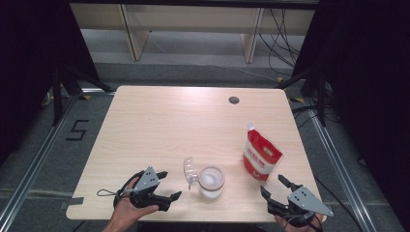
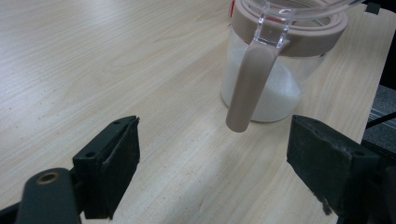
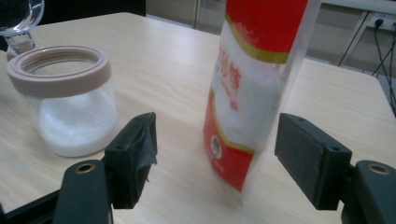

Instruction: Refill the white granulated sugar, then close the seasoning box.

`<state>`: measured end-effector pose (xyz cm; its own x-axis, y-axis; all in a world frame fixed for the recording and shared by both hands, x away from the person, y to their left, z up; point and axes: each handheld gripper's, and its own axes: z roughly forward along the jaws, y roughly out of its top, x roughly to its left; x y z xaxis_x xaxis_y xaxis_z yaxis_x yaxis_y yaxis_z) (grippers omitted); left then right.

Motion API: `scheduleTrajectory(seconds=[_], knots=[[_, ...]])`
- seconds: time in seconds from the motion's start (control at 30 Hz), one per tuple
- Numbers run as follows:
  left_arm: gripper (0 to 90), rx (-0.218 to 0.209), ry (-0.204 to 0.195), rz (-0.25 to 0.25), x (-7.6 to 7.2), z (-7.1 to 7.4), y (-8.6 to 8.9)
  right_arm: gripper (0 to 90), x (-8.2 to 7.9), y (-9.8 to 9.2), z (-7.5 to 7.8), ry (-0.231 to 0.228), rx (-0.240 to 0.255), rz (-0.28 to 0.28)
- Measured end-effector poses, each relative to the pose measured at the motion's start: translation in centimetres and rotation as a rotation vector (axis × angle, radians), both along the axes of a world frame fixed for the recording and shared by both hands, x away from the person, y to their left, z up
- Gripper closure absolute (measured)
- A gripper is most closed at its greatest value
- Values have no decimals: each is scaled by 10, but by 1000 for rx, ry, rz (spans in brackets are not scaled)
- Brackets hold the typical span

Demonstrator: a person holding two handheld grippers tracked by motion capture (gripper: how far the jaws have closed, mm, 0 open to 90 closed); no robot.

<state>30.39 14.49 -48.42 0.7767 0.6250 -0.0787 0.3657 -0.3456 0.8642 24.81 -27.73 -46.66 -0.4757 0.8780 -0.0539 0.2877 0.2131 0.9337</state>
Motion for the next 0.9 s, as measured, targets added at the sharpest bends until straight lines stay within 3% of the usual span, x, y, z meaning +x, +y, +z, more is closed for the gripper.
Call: scheduleTrajectory(seconds=[0.07,0.13,0.27,0.37,0.4,0.43,0.5,0.53,0.6,0.63,0.67,0.73,0.77,0.87,0.9], knots=[[171,4,0,4,0,0,0,306,1,-1,-1,-23,-23,21],[171,4,0,5,0,0,0,306,-3,3,-2,16,1,29],[173,9,-14,-3,0,1,1,306,-5,2,-2,9,-24,46],[174,-19,9,17,0,3,1,306,-7,2,-3,24,-15,45],[174,-20,8,16,1,3,2,306,-6,0,-4,3,-36,46],[177,-21,13,21,0,4,2,306,-7,1,-4,30,-22,45],[181,-14,14,28,1,3,2,306,-6,0,-5,15,-23,41],[195,-18,18,20,2,3,2,306,-7,1,-5,36,-12,44],[245,4,5,0,3,4,5,306,-6,0,-5,14,-22,43],[274,6,1,-6,4,4,6,306,-9,1,-5,44,-3,34],[306,-13,17,6,2,4,5,306,-8,1,-5,43,-5,35],[386,-17,-10,1,0,6,5,306,-10,3,-5,56,0,28],[445,-24,-18,-9,-1,6,5,306,-9,2,-5,36,-16,33],[599,-25,-53,-19,-3,9,4,310,-8,4,-4,39,-17,57],[649,-26,-61,-20,-4,11,4,311,-7,5,-4,9,-40,63]])
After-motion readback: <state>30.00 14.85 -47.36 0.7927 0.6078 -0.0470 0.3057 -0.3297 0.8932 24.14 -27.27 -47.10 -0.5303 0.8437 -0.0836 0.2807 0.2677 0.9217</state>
